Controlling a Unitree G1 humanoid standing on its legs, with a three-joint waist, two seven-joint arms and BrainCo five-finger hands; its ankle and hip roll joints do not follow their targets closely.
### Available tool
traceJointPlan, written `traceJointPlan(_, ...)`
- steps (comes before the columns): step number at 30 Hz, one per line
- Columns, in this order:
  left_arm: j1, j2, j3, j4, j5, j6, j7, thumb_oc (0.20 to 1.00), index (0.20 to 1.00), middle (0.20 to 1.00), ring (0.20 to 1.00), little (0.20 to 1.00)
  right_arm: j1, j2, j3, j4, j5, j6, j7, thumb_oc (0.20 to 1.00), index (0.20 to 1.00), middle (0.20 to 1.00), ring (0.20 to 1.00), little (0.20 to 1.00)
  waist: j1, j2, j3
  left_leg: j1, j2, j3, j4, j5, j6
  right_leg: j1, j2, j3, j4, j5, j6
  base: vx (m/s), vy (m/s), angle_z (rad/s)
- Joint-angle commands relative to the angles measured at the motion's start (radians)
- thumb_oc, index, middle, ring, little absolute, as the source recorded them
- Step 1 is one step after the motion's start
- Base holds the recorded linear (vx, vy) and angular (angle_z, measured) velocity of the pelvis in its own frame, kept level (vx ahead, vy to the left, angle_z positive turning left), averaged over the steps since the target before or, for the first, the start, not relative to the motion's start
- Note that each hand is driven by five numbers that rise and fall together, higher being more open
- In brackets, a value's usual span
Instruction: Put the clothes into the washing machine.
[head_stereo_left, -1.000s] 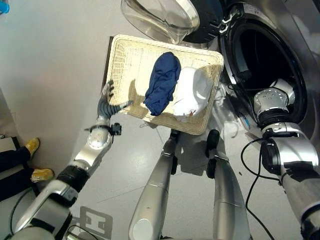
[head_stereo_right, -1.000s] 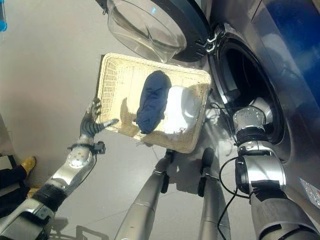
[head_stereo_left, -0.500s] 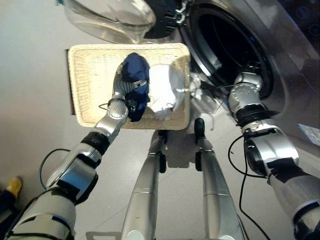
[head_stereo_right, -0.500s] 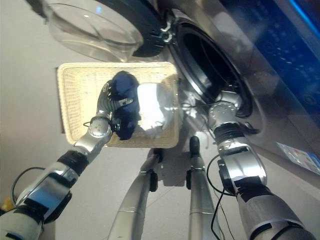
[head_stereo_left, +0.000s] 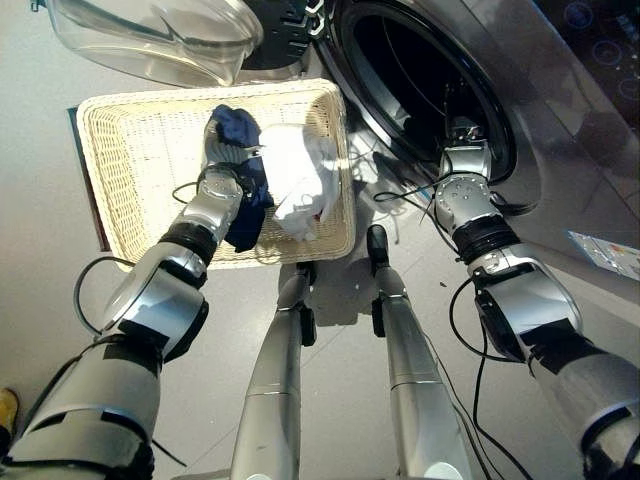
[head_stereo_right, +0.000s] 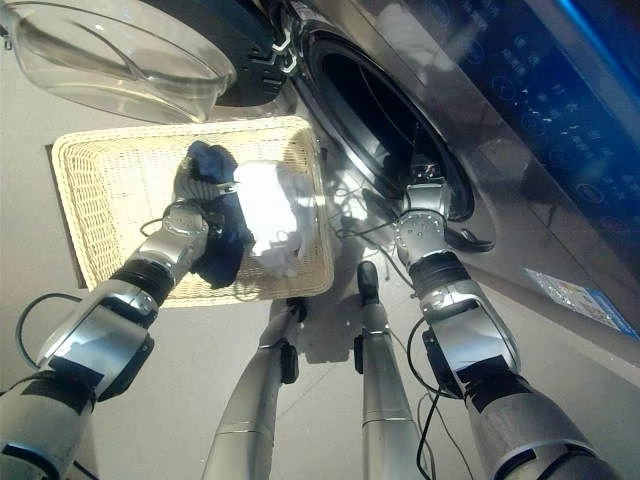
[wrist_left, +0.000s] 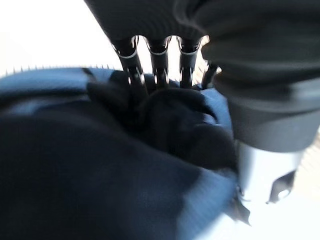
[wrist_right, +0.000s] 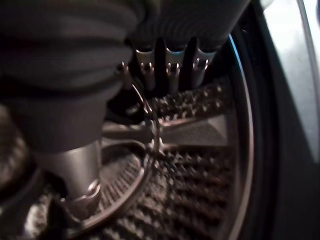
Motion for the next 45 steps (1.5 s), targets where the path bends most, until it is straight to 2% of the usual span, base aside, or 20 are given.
traceJointPlan(1, 0.032, 0.028, 0.012, 0.126, 0.185, 0.263, 0.017, 1.0, 1.0, 1.0, 1.0, 1.0, 0.138, -0.083, -0.063, -0.086, -0.072, -0.026, 0.042, 1.0, 1.0, 1.0, 1.0, 1.0, -0.029, 0.036, 0.009, 0.041, -0.025, -0.036, 0.033, -0.059, -0.024, 0.052, 0.053, -0.128, -0.089, 0.045, -0.026, -0.01, 0.017, -0.08)
traceJointPlan(3, 0.037, 0.051, 0.0, 0.136, 0.234, 0.317, 0.001, 1.0, 1.0, 1.0, 1.0, 1.0, 0.189, -0.068, -0.062, -0.145, -0.088, -0.004, 0.065, 1.0, 1.0, 1.0, 1.0, 1.0, -0.036, 0.026, 0.009, 0.034, -0.026, -0.036, 0.04, -0.065, -0.023, 0.046, 0.054, -0.124, -0.097, 0.052, -0.025, -0.02, 0.026, -0.12)
traceJointPlan(9, 0.07, 0.076, -0.01, 0.147, 0.267, 0.323, -0.065, 1.0, 1.0, 1.0, 1.0, 1.0, 0.257, -0.045, -0.066, -0.205, -0.106, 0.023, 0.092, 1.0, 1.0, 1.0, 1.0, 1.0, -0.042, 0.021, 0.009, 0.02, -0.026, -0.039, 0.058, -0.07, -0.024, 0.035, 0.054, -0.117, -0.09, 0.053, -0.027, -0.01, 0.019, -0.04)
traceJointPlan(10, 0.086, 0.078, -0.012, 0.156, 0.281, 0.3, -0.126, 0.542, 0.542, 0.542, 0.542, 0.542, 0.278, -0.04, -0.067, -0.214, -0.099, 0.039, 0.117, 1.0, 1.0, 1.0, 1.0, 1.0, -0.042, 0.023, 0.009, 0.018, -0.026, -0.039, 0.059, -0.07, -0.024, 0.033, 0.054, -0.115, -0.087, 0.053, -0.027, -0.02, 0.039, -0.04)
traceJointPlan(11, 0.086, 0.078, -0.012, 0.156, 0.281, 0.3, -0.126, 0.542, 0.542, 0.542, 0.542, 0.542, 0.278, -0.04, -0.067, -0.214, -0.099, 0.039, 0.117, 1.0, 1.0, 1.0, 1.0, 1.0, -0.042, 0.023, 0.009, 0.018, -0.026, -0.039, 0.059, -0.07, -0.024, 0.033, 0.054, -0.115, -0.087, 0.053, -0.027, -0.01, 0.036, 0.0)
traceJointPlan(12, 0.097, 0.077, -0.011, 0.154, 0.27, 0.276, -0.147, 0.479, 0.479, 0.479, 0.479, 0.479, 0.287, -0.035, -0.067, -0.224, -0.095, 0.045, 0.127, 1.0, 1.0, 1.0, 1.0, 1.0, -0.042, 0.024, 0.009, 0.017, -0.027, -0.041, 0.059, -0.068, -0.023, 0.032, 0.054, -0.114, -0.086, 0.053, -0.028, -0.01, 0.032, -0.01)
traceJointPlan(13, 0.121, 0.068, 0.0, 0.152, 0.233, 0.23, -0.205, 0.2, 0.2, 0.2, 0.2, 0.2, 0.311, -0.026, -0.062, -0.246, -0.111, 0.057, 0.144, 1.0, 1.0, 1.0, 1.0, 1.0, -0.043, 0.024, 0.009, 0.022, -0.029, -0.043, 0.053, -0.063, -0.021, 0.036, 0.055, -0.112, -0.085, 0.053, -0.028, -0.02, 0.058, -0.01)
traceJointPlan(19, 0.21, 0.04, 0.065, 0.128, 0.082, 0.075, -0.242, 0.2, 0.2, 0.2, 0.2, 0.2, 0.379, -0.02, -0.008, -0.331, -0.273, 0.092, 0.161, 1.0, 1.0, 1.0, 1.0, 1.0, -0.042, 0.026, 0.009, 0.041, -0.032, -0.047, 0.029, -0.043, -0.014, 0.047, 0.061, -0.107, -0.079, 0.053, -0.03, -0.01, 0.022, 0.0)
traceJointPlan(21, 0.275, 0.021, 0.116, 0.044, -0.028, -0.062, -0.238, 0.2, 0.2, 0.2, 0.2, 0.2, 0.434, -0.037, 0.049, -0.418, -0.479, 0.097, 0.133, 1.0, 1.0, 1.0, 1.0, 1.0, -0.039, 0.026, 0.009, 0.056, -0.031, -0.05, 0.008, -0.022, -0.01, 0.057, 0.066, -0.107, -0.072, 0.054, -0.03, 0.0, 0.0, 0.0)
traceJointPlan(22, 0.289, 0.018, 0.131, 0.022, -0.03, -0.075, -0.236, 0.2, 0.2, 0.2, 0.2, 0.2, 0.445, -0.048, 0.062, -0.435, -0.508, 0.097, 0.131, 1.0, 1.0, 1.0, 1.0, 1.0, -0.037, 0.026, 0.009, 0.06, -0.031, -0.05, 0.001, -0.016, -0.01, 0.06, 0.067, -0.107, -0.071, 0.054, -0.03, 0.0, 0.0, 0.0)
traceJointPlan(23, 0.338, 0.01, 0.162, -0.055, -0.063, -0.141, -0.208, 0.2, 0.2, 0.2, 0.2, 0.2, 0.481, -0.072, 0.088, -0.484, -0.613, 0.113, 0.135, 1.0, 1.0, 1.0, 1.0, 1.0, -0.033, 0.027, 0.009, 0.075, -0.031, -0.053, -0.015, -0.001, -0.008, 0.071, 0.069, -0.109, -0.069, 0.057, -0.029, 0.0, 0.0, 0.0)
traceJointPlan(26, 0.402, 0.004, 0.188, -0.151, -0.092, -0.197, -0.171, 0.2, 0.2, 0.2, 0.2, 0.2, 0.519, -0.096, 0.109, -0.521, -0.73, 0.131, 0.144, 1.0, 1.0, 1.0, 1.0, 1.0, -0.025, 0.032, 0.009, 0.088, -0.031, -0.059, -0.032, 0.014, -0.008, 0.083, 0.071, -0.111, -0.069, 0.057, -0.027, -0.03, -0.015, 0.07)
traceJointPlan(28, 0.551, -0.002, 0.262, -0.381, -0.125, -0.334, -0.04, 0.2, 0.2, 0.2, 0.2, 0.2, 0.579, -0.156, 0.144, -0.595, -0.983, 0.178, 0.119, 1.0, 1.0, 1.0, 1.0, 1.0, 0.005, 0.044, 0.009, 0.123, -0.032, -0.077, -0.064, 0.037, -0.007, 0.12, 0.073, -0.121, -0.065, 0.05, -0.024, -0.05, -0.067, 0.14)
traceJointPlan(29, 0.563, -0.002, 0.27, -0.396, -0.127, -0.356, -0.022, 0.2, 0.2, 0.2, 0.2, 0.2, 0.583, -0.159, 0.146, -0.599, -1.009, 0.181, 0.113, 1.0, 1.0, 1.0, 1.0, 1.0, 0.007, 0.045, 0.009, 0.127, -0.032, -0.079, -0.066, 0.038, -0.007, 0.124, 0.073, -0.122, -0.065, 0.049, -0.024, -0.05, -0.073, 0.16)
traceJointPlan(30, 0.619, -0.006, 0.31, -0.483, -0.135, -0.434, 0.023, 0.2, 0.2, 0.2, 0.2, 0.2, 0.594, -0.179, 0.153, -0.605, -1.128, 0.191, 0.088, 1.0, 1.0, 1.0, 1.0, 1.0, 0.026, 0.05, 0.009, 0.146, -0.035, -0.089, -0.074, 0.039, -0.008, 0.147, 0.068, -0.131, -0.067, 0.042, -0.022, -0.04, -0.066, 0.17)
traceJointPlan(34, 0.719, -0.039, 0.416, -0.656, -0.113, -0.604, 0.056, 0.2, 0.2, 0.2, 0.2, 0.2, 0.614, -0.187, 0.162, -0.629, -1.253, 0.253, 0.053, 1.0, 1.0, 1.0, 1.0, 1.0, 0.069, 0.055, 0.009, 0.195, -0.048, -0.112, -0.088, 0.036, -0.01, 0.207, 0.054, -0.16, -0.073, 0.024, -0.022, -0.03, -0.056, 0.2)
traceJointPlan(36, 0.753, -0.05, 0.45, -0.737, -0.123, -0.677, 0.026, 0.2, 0.2, 0.2, 0.2, 0.2, 0.616, -0.181, 0.161, -0.624, -1.298, 0.277, 0.051, 1.0, 1.0, 1.0, 1.0, 1.0, 0.089, 0.056, 0.009, 0.215, -0.054, -0.124, -0.09, 0.033, -0.011, 0.232, 0.05, -0.173, -0.07, 0.013, -0.025, -0.05, -0.054, 0.24)
traceJointPlan(38, 0.782, -0.071, 0.477, -0.87, -0.153, -0.733, -0.091, 0.2, 0.2, 0.2, 0.2, 0.2, 0.601, -0.175, 0.181, -0.618, -1.396, 0.324, 0.022, 1.0, 1.0, 1.0, 1.0, 1.0, 0.115, 0.057, 0.009, 0.242, -0.064, -0.141, -0.097, 0.034, -0.011, 0.268, 0.043, -0.192, -0.068, 0.0, -0.03, -0.06, -0.048, 0.32)
traceJointPlan(40, 0.8, -0.077, 0.47, -0.961, -0.156, -0.752, -0.198, 0.2, 0.2, 0.2, 0.2, 0.2, 0.586, -0.184, 0.198, -0.617, -1.487, 0.35, 0.002, 1.0, 1.0, 1.0, 1.0, 1.0, 0.133, 0.058, 0.009, 0.266, -0.069, -0.149, -0.107, 0.037, -0.011, 0.302, 0.039, -0.207, -0.072, -0.007, -0.033, -0.05, -0.039, 0.29)
traceJointPlan(45, 0.795, -0.05, 0.409, -1.121, -0.206, -0.713, -0.47, 0.2, 0.2, 0.2, 0.2, 0.2, 0.539, -0.22, 0.231, -0.625, -1.565, 0.407, 0.032, 1.0, 1.0, 1.0, 1.0, 1.0, 0.157, 0.067, 0.009, 0.31, -0.072, -0.158, -0.131, 0.047, -0.006, 0.35, 0.041, -0.227, -0.065, -0.021, -0.04, -0.03, -0.012, 0.16)
